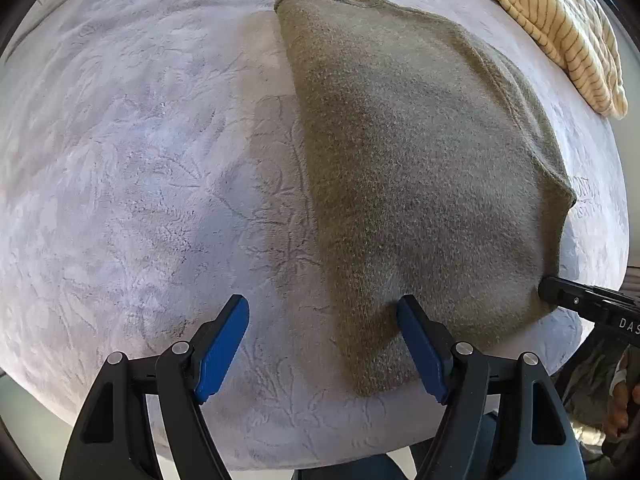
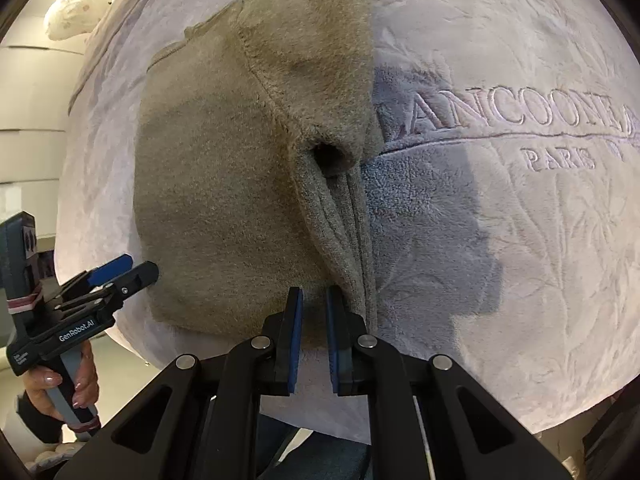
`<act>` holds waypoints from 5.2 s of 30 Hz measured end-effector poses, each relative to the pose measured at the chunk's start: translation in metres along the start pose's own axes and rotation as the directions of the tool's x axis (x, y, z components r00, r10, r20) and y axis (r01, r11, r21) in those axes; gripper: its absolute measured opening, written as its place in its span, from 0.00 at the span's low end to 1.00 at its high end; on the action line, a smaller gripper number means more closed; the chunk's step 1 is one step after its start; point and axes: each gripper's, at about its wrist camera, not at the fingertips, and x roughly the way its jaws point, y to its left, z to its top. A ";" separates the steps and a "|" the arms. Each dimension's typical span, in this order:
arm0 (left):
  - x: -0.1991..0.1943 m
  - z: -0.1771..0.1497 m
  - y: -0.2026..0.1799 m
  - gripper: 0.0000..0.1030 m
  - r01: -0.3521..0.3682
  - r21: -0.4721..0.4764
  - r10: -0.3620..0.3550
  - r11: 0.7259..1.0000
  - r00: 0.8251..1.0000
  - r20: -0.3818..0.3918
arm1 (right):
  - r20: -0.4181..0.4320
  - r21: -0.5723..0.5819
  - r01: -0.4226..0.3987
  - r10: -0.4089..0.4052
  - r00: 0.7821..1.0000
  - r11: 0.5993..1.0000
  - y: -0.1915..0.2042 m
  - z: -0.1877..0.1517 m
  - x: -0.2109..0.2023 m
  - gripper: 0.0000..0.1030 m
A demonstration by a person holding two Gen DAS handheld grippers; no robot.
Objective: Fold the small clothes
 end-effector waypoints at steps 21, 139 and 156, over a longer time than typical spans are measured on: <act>-0.022 0.009 0.007 0.75 -0.028 -0.042 0.029 0.999 0.999 0.028 | 0.101 0.076 -0.002 -0.006 0.995 0.997 -0.007 0.002 -0.038 0.26; -0.088 0.042 -0.016 1.00 -0.121 -0.029 0.124 0.992 0.975 0.185 | 0.250 -0.004 0.348 -0.336 0.908 0.938 0.054 0.020 -0.091 0.83; -0.087 0.043 -0.015 1.00 -0.127 -0.031 0.131 0.991 0.975 0.180 | 0.248 -0.005 0.344 -0.332 0.910 0.939 0.056 0.020 -0.090 0.83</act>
